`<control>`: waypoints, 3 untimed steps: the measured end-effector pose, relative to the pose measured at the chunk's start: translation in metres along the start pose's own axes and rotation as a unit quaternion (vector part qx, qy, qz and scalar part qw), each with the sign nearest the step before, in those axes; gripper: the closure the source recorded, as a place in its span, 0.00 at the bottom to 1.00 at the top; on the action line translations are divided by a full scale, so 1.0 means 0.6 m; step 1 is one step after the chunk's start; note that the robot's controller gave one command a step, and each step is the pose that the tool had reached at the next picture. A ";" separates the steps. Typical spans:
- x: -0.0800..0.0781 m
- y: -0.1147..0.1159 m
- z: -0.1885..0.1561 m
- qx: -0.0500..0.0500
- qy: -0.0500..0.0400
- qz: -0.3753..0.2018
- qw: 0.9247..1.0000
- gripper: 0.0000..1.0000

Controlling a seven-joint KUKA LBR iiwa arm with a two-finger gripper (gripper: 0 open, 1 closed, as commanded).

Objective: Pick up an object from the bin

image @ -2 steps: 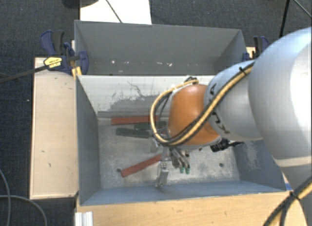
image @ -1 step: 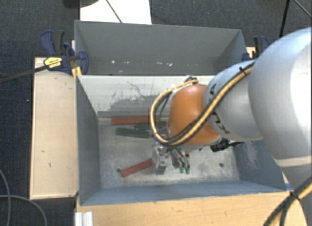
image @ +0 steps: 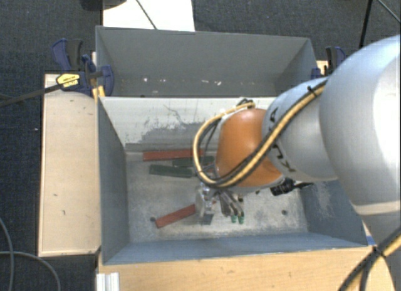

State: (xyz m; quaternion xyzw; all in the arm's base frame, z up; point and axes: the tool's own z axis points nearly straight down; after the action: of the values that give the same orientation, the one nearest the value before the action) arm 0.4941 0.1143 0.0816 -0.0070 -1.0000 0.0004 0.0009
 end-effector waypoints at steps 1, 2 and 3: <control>0.007 -0.007 -0.115 -0.001 -0.002 0.106 0.994 0.00; 0.008 -0.008 -0.113 -0.001 -0.001 0.105 0.994 0.00; -0.001 0.029 -0.066 -0.001 -0.005 0.035 0.999 0.00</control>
Offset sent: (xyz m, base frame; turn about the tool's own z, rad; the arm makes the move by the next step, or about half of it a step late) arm 0.0000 0.0000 0.0000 0.0000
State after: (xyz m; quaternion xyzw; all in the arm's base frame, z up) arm 0.4952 0.1316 0.1212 -0.0416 -0.9991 -0.0005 -0.0043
